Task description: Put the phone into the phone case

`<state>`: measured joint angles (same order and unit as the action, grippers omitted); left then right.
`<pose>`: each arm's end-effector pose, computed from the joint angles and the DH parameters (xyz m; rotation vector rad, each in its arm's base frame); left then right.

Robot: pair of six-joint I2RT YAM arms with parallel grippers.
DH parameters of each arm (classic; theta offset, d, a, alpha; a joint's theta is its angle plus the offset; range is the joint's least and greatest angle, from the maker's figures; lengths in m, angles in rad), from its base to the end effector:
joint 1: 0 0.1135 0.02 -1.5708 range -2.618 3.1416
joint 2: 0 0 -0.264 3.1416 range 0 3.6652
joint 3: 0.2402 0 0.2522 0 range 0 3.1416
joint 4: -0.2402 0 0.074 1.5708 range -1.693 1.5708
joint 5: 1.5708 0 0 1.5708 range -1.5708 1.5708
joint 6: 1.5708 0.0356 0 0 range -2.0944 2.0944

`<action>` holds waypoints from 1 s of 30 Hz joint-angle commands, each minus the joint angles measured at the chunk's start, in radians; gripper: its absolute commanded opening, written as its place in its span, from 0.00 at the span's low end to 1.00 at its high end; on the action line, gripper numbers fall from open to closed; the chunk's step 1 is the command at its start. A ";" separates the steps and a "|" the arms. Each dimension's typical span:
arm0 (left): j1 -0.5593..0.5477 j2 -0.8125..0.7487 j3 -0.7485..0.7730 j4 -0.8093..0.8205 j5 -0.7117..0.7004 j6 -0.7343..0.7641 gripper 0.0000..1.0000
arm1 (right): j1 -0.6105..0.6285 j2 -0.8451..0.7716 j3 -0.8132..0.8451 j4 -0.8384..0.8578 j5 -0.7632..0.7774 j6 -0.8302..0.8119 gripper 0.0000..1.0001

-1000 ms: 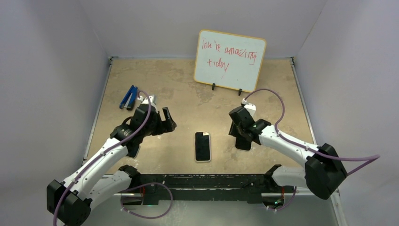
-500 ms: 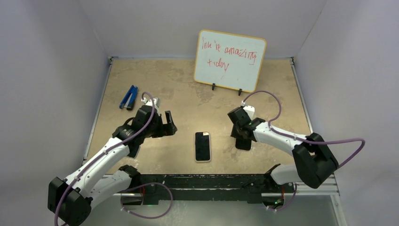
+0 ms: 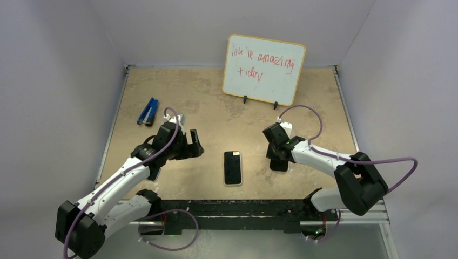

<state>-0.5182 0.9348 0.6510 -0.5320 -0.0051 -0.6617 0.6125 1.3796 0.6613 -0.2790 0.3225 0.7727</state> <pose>0.1654 -0.0941 0.2351 -0.1787 2.4517 -0.5371 0.2129 0.1358 0.1661 0.3192 2.4791 0.1576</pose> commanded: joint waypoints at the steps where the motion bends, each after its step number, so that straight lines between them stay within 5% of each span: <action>1: 0.003 0.009 0.003 -0.013 -0.070 -0.089 0.88 | 0.006 -0.034 -0.032 0.067 -0.134 0.002 0.00; 14: 0.025 0.035 0.147 -0.353 -0.439 -0.345 0.91 | 0.121 -0.127 -0.146 0.171 -0.265 0.094 0.02; 23: 0.143 0.085 0.194 -0.414 -0.462 -0.383 0.91 | 0.133 -0.345 -0.168 0.106 -0.260 0.067 0.53; 30: 0.400 0.181 0.183 -0.412 -0.448 -0.281 0.91 | 0.133 -0.526 -0.168 0.048 -0.256 0.033 0.98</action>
<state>-0.2546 1.0912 0.8227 -0.9405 -0.4450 -1.0065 0.7425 0.9264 0.4915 -0.1776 0.0605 0.8303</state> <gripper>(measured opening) 0.915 0.883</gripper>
